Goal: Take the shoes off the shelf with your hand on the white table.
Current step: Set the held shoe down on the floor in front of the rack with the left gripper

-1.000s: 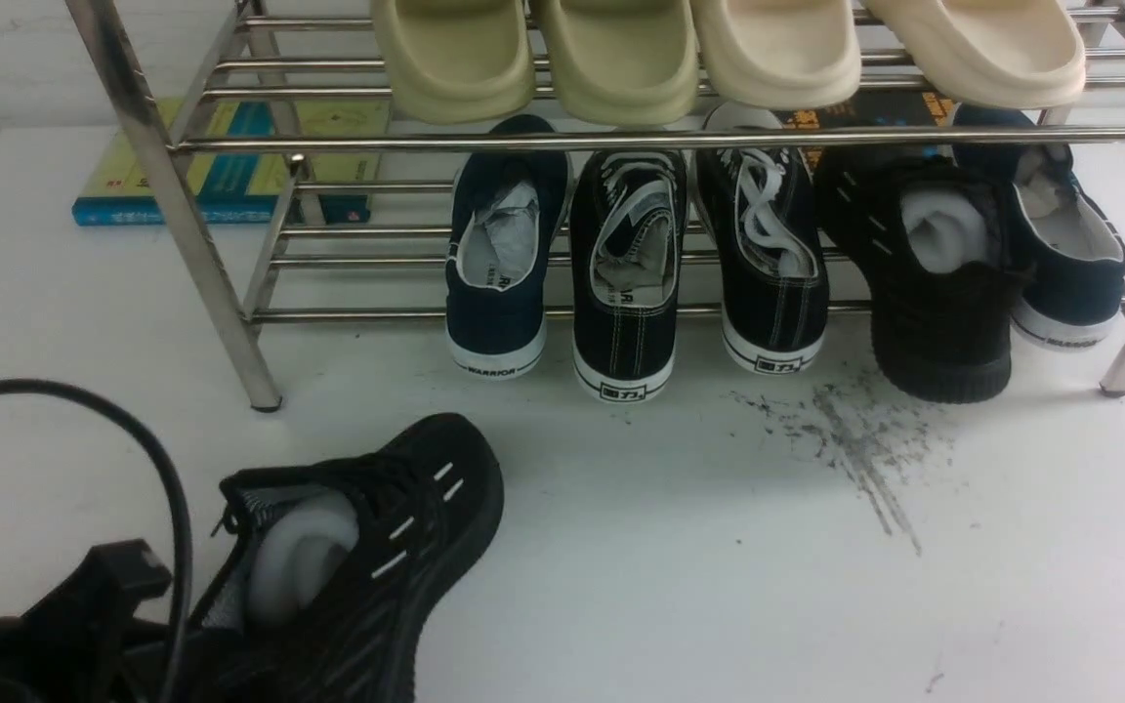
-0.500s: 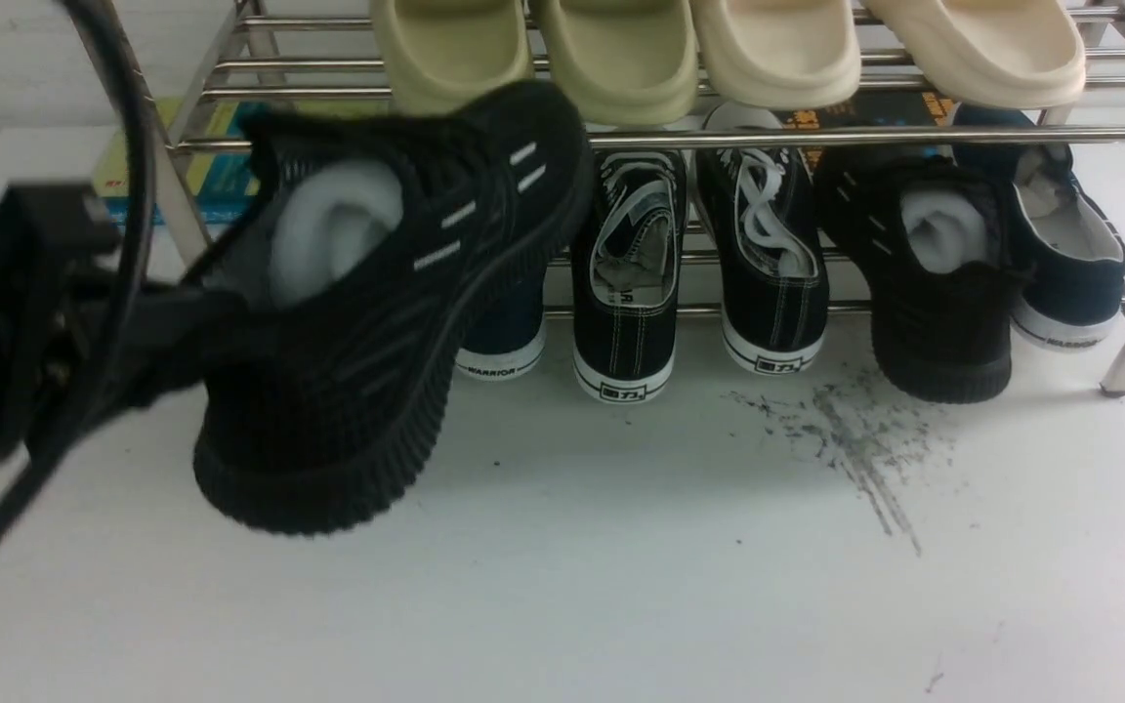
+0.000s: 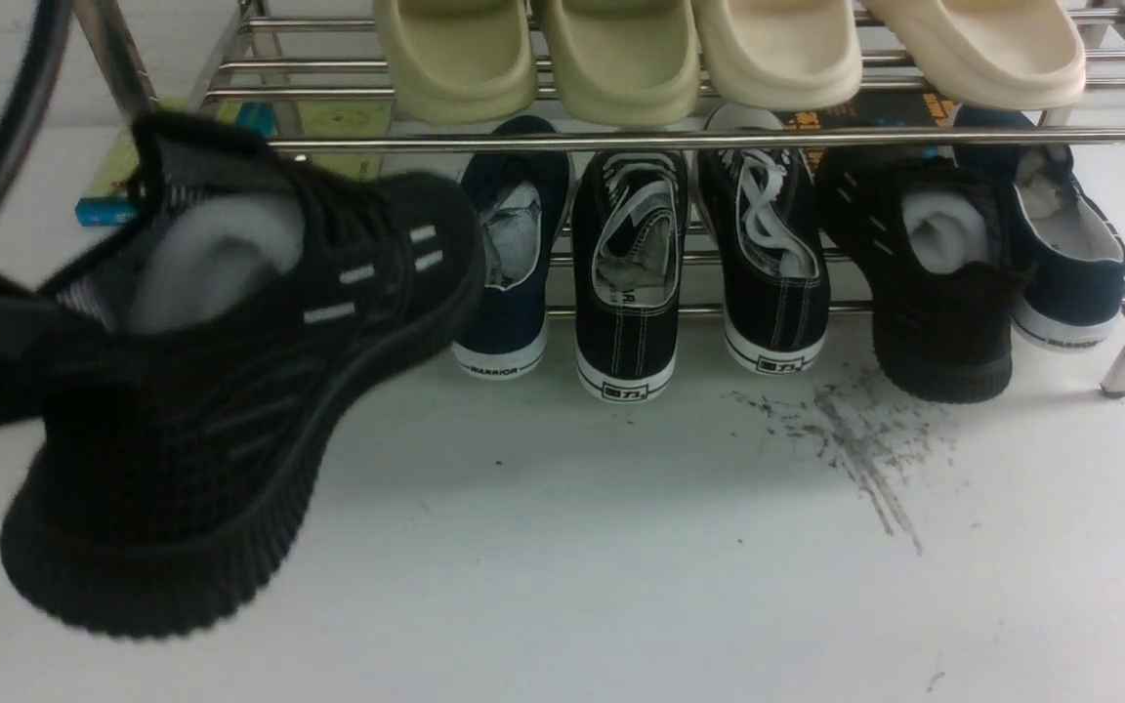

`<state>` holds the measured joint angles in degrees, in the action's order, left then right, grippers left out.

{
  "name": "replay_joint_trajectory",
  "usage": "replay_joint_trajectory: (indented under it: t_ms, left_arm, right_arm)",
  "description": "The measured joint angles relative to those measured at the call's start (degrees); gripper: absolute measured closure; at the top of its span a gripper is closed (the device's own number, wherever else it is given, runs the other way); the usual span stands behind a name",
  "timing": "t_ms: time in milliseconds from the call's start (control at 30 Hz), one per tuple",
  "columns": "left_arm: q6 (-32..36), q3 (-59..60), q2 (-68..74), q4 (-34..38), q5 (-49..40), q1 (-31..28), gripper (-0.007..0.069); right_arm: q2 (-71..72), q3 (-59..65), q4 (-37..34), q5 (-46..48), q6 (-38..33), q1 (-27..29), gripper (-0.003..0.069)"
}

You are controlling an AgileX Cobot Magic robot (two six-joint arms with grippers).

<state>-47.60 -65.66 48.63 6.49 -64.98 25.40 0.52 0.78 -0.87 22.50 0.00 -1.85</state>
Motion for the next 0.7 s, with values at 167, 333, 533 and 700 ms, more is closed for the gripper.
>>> replay_joint_trajectory:
  t_ms: [167,333,533,700]
  left_arm:
    - [-18.0,12.8,4.5,-11.3,11.1,21.3,0.0599]
    - [-45.0,17.4,9.2,-29.3,14.8,37.1,0.0599]
    - [-70.7,17.5,15.0,-50.5,14.5,47.2,0.0599]
    - [-81.3,17.5,21.5,-52.4,16.2,49.3,0.0599]
  right_arm:
    - [0.0,0.0,0.0,0.0,0.0,0.0,0.0419]
    - [0.0,0.0,0.0,0.0,0.0,0.0,0.0419]
    - [0.0,0.0,0.0,0.0,0.0,0.0,0.0419]
    - [0.0,0.0,0.0,0.0,0.0,0.0,0.0419]
